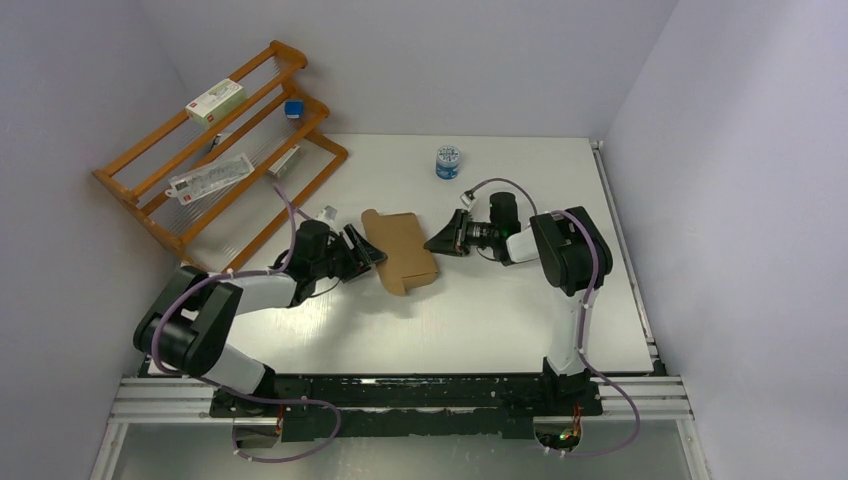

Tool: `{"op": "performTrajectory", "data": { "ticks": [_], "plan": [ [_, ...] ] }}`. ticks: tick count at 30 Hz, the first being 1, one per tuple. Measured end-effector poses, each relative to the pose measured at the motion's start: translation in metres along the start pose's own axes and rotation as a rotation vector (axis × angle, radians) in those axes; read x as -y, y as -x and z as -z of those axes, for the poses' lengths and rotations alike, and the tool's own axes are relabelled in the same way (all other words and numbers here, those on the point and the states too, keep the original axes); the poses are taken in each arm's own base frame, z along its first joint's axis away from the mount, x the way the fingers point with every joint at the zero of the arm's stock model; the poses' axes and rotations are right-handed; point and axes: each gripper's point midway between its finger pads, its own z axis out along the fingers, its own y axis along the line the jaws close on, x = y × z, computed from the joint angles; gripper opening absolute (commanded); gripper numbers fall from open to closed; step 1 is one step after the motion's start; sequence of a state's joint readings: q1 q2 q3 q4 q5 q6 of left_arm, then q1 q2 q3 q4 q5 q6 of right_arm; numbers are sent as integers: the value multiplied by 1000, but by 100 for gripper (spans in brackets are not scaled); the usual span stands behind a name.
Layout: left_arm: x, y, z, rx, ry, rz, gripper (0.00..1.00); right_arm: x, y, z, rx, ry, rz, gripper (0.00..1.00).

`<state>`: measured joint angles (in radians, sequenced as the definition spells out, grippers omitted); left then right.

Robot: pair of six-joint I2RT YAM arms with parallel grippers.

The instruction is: Fold the paper box

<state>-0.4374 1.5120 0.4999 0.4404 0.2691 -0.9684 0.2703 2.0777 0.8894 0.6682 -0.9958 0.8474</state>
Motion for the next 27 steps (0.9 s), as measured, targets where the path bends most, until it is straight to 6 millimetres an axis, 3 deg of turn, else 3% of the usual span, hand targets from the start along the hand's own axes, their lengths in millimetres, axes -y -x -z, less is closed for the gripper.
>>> {"op": "performTrajectory", "data": {
  "ticks": [9,16,22,27],
  "plan": [
    [23,6,5,8,-87,-8,74,6,4,9,5,8,-10,22],
    [37,9,-5,-4,-152,15,71,11,2,9,-1,-2,-10,22],
    [46,10,-8,-11,-202,48,68,28,-8,7,-19,-45,-53,22],
    [50,10,-8,-15,-217,58,68,27,-9,3,-31,-51,-43,23]
  ]
}}
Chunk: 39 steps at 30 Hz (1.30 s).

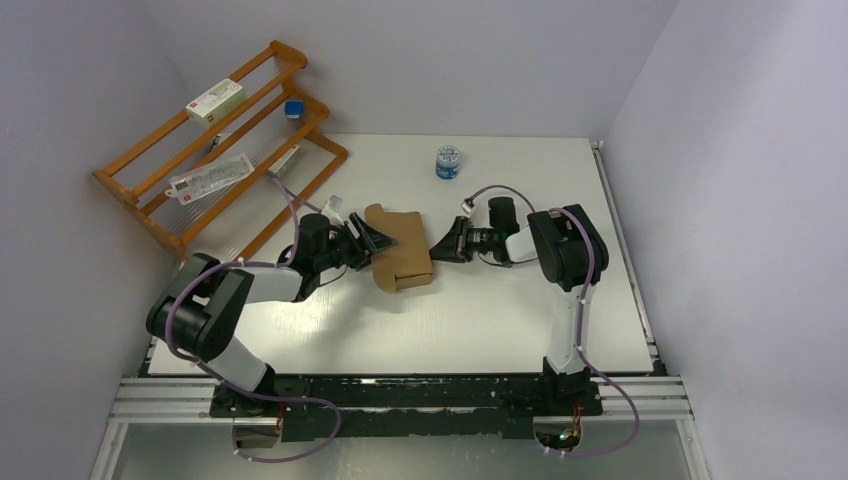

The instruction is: Fold the paper box

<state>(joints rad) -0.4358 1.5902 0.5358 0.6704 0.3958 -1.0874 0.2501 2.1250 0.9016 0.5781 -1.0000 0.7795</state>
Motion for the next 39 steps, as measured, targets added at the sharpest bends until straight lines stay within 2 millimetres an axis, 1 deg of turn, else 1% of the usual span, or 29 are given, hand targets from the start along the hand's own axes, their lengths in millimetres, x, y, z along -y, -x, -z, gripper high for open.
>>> {"op": "performTrajectory", "data": {
  "ticks": [4,7,10,13,16,20,25,27,31,32,35,39],
  "plan": [
    [3,1,3,3,-2,-3,68,-4,-1,-6,-14,-4,12,23],
    [9,4,7,17,-4,-19,68,-4,0,-9,-6,-14,22,27],
    [9,7,11,36,16,-37,68,-3,6,-5,19,-32,22,30],
    [2,9,13,47,55,-47,67,-5,17,4,66,-65,29,34],
    [-11,8,14,55,110,-51,67,-14,28,12,109,-79,55,38],
    [-23,6,14,54,151,-53,66,-25,34,16,130,-72,83,41],
    [-43,0,10,32,202,-51,61,-35,31,12,122,-46,76,43],
    [-51,-3,8,22,221,-46,59,-41,29,7,115,-25,75,43],
    [-62,-9,7,9,240,-37,56,-52,22,-3,94,5,83,43],
    [-61,-9,6,10,233,-36,55,-53,19,-5,87,10,82,42],
    [-60,-8,6,13,223,-39,55,-50,16,-10,80,10,76,41],
    [-60,-8,5,13,219,-41,57,-35,11,-14,64,-8,44,37]
  ]
}}
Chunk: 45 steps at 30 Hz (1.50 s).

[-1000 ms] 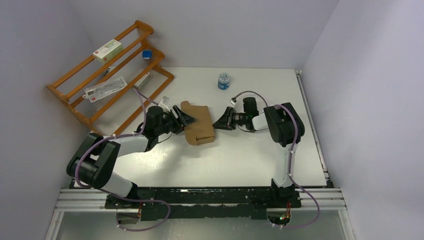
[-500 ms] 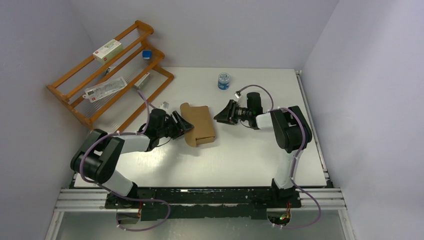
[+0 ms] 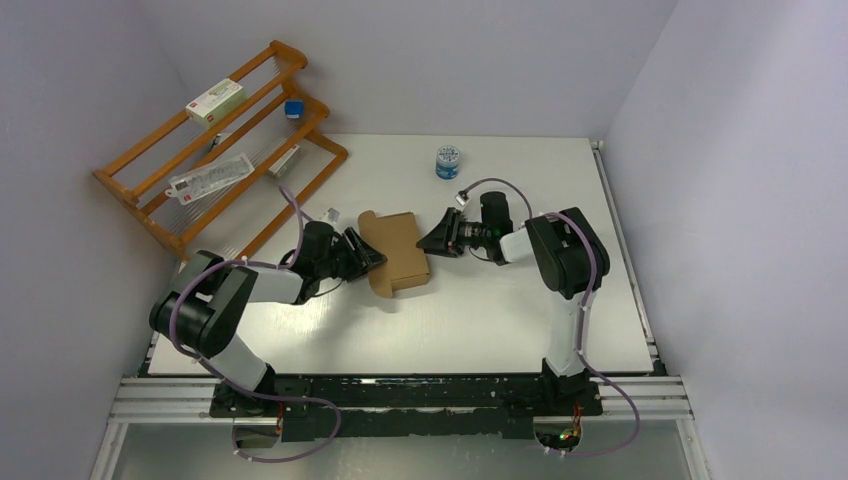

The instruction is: Fold the paper box

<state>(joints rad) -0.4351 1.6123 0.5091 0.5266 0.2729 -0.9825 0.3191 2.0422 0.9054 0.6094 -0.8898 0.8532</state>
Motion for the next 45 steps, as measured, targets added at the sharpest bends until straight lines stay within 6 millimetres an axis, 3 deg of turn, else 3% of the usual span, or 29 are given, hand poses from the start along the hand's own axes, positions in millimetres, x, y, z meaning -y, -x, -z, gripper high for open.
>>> {"op": "performTrajectory", "data": {
  "ticks": [7,16,24,30,36,45],
  "plan": [
    [0,-1,1,-4,-6,-3,63,3,-2,-3,-14,32,1,25],
    [10,-6,8,-17,-61,3,73,1,-4,-4,-35,100,-5,22],
    [27,3,13,20,-129,2,73,3,-7,-3,-52,130,-24,22],
    [44,7,15,28,-201,11,65,9,-12,-5,-64,123,-36,22],
    [52,7,19,23,-226,21,64,18,-16,-6,-78,94,-58,24],
    [75,18,52,73,-243,-25,63,3,-18,-30,-108,84,-6,28]
  ]
}}
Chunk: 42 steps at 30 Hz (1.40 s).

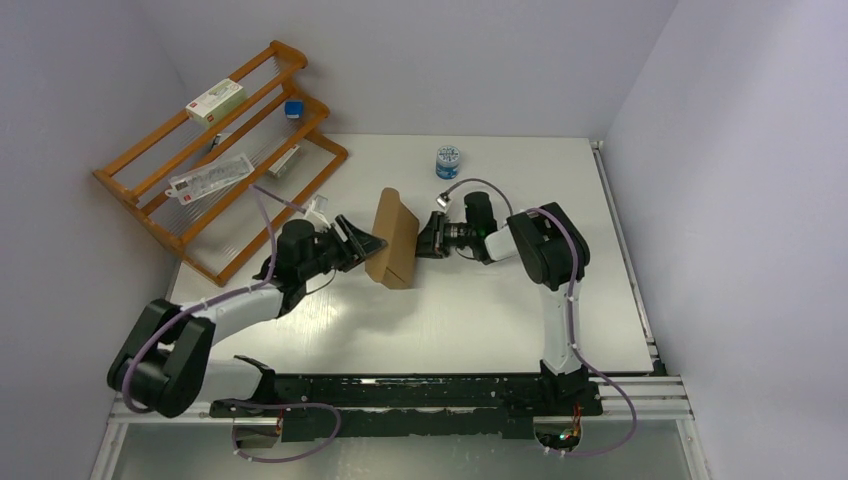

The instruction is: Fold the paper box

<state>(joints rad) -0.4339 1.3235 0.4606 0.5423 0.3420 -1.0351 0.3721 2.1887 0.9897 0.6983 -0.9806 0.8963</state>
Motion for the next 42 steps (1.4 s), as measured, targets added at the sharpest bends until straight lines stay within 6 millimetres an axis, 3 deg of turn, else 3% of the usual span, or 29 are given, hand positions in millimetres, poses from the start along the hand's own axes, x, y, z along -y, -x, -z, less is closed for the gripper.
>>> {"op": "performTrajectory", "data": {
  "ticks": [3,7,11,13,18,25,28,34,42],
  "plan": [
    [0,2,7,16,22,-5,63,-8,3,-11,-11,-2,30,29],
    [-14,-1,16,24,99,-6,61,-15,9,-25,-14,-18,75,30],
    [-27,1,25,48,179,-35,59,-7,8,-29,-12,-66,92,34],
    [-31,2,29,56,203,-48,59,3,7,-27,-13,-110,86,35],
    [-40,-1,30,53,245,-58,58,5,17,-17,23,-202,141,37],
    [-42,-2,25,37,293,-84,60,14,34,20,103,-371,191,41],
    [-38,-2,22,33,305,-99,61,1,35,27,116,-389,229,42],
    [-35,-13,15,-2,326,-118,64,-37,21,11,92,-326,306,42],
    [-25,-26,9,-37,311,-131,69,-50,2,-14,23,-258,322,42]
  ]
}}
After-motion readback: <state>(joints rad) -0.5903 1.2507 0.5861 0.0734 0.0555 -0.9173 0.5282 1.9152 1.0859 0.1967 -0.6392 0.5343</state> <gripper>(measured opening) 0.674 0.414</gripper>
